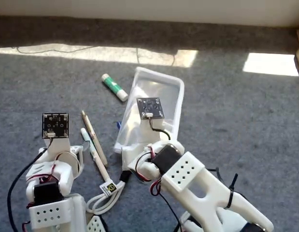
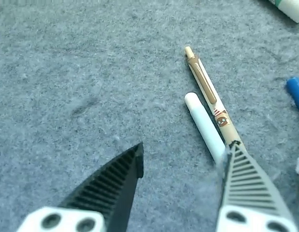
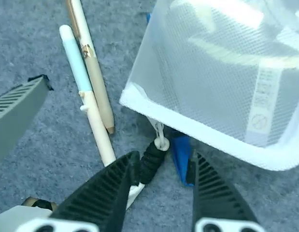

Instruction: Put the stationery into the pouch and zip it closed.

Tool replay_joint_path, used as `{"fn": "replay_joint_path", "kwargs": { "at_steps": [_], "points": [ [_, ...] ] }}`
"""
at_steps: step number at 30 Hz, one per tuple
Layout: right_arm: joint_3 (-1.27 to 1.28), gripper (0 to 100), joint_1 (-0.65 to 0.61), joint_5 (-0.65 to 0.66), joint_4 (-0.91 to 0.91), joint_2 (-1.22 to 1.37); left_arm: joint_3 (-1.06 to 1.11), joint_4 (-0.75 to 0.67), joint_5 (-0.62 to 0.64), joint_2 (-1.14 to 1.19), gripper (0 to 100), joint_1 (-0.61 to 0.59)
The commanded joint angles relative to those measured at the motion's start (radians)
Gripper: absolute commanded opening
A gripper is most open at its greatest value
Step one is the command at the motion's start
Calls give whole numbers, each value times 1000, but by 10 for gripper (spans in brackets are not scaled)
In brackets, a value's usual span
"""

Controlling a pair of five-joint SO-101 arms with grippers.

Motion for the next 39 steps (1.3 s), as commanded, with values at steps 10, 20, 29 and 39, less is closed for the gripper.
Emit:
{"fn": "replay_joint_path", "kwargs": {
  "at_steps": [10,20,29,39],
  "points": [
    [-62,163,-143,-44,-50,208,-15,-34,46,-13,263,-22],
    [-64,163,-189,-71,-159,358,-15,-34,46,-13,263,-22],
    [-61,118,-183,-72,-200,466,-15,-34,46,-13,263,-22],
    [-58,9,-168,12,-193,469,-13,-34,46,-13,263,-22]
  ]
}}
